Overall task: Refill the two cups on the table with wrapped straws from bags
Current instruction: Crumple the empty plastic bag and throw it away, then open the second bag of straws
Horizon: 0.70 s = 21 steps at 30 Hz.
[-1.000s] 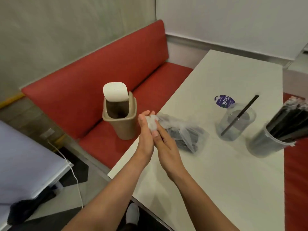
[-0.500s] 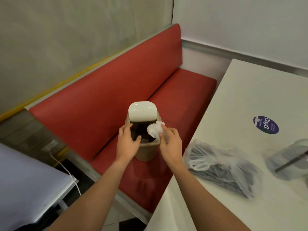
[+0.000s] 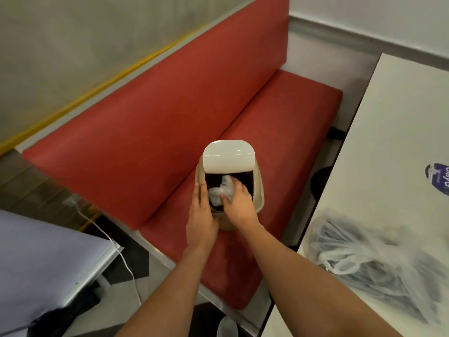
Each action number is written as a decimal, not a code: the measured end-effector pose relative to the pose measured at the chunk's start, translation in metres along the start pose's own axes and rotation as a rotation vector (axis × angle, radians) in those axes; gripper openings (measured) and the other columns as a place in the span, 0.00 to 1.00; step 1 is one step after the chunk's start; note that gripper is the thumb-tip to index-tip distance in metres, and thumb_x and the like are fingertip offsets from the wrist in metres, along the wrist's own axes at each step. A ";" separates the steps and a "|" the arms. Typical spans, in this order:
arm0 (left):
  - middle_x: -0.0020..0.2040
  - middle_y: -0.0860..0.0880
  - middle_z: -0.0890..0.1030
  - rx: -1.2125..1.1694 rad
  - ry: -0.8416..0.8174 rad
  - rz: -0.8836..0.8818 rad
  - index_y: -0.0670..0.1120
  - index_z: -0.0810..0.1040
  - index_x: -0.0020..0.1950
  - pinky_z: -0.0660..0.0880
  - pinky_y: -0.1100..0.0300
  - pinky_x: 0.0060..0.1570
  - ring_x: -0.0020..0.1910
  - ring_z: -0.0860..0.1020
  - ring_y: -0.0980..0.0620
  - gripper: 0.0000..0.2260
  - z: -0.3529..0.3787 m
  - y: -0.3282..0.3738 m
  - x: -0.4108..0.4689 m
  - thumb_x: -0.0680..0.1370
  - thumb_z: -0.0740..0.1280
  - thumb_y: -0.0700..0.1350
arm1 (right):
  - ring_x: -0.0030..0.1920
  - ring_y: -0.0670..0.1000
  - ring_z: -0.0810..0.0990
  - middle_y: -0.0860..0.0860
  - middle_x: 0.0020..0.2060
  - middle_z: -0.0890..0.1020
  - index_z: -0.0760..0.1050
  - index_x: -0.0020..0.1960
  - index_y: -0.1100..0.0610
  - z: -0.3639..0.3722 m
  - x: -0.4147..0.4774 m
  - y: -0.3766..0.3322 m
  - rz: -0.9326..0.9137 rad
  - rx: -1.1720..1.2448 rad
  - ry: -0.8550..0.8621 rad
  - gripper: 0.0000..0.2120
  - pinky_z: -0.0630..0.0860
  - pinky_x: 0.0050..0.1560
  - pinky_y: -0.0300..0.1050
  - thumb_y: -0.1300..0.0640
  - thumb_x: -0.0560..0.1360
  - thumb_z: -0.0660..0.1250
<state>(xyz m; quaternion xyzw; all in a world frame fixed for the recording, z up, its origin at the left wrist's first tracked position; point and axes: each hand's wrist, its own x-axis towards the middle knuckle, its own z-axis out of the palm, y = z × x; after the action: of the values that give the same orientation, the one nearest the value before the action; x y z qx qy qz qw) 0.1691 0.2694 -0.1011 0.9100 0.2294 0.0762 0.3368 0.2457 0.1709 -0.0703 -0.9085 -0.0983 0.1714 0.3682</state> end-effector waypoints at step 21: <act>0.68 0.51 0.76 -0.127 -0.075 0.381 0.50 0.77 0.71 0.73 0.54 0.65 0.68 0.74 0.50 0.17 0.023 0.147 -0.080 0.83 0.66 0.52 | 0.68 0.54 0.76 0.51 0.66 0.80 0.81 0.65 0.56 -0.167 -0.167 0.119 -0.298 -0.150 0.683 0.12 0.71 0.70 0.45 0.58 0.82 0.68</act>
<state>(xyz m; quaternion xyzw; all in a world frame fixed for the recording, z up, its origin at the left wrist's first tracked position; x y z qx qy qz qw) 0.1587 0.1205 -0.0223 0.9162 0.0352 0.1188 0.3812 0.1621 -0.0710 -0.0022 -0.9135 -0.1132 -0.2046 0.3330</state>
